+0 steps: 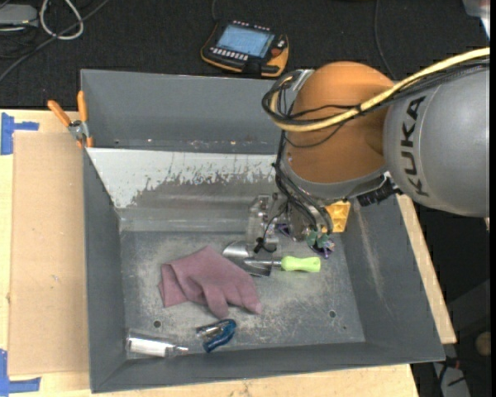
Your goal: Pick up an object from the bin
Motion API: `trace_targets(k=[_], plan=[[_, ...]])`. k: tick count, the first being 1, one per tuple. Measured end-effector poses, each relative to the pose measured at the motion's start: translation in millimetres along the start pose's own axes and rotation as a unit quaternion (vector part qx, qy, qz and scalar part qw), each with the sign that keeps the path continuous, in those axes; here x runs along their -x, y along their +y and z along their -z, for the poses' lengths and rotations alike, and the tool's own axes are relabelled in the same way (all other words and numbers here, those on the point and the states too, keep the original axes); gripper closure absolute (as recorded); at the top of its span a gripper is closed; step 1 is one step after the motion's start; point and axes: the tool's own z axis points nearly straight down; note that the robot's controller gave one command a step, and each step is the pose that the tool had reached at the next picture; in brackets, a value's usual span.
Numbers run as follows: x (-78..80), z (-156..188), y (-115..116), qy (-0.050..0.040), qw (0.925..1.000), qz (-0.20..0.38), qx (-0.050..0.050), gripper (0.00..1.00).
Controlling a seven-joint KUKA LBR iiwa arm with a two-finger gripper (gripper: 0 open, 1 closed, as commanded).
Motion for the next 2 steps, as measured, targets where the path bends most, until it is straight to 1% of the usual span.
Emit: trace_targets(k=[1, 2], plan=[[-86.9, -34, 13, 0.0052, 0.9990, -0.045, -0.001, 1.00], [-76.2, -52, 19, -0.0021, 0.9981, -0.061, 0.000, 1.00]])
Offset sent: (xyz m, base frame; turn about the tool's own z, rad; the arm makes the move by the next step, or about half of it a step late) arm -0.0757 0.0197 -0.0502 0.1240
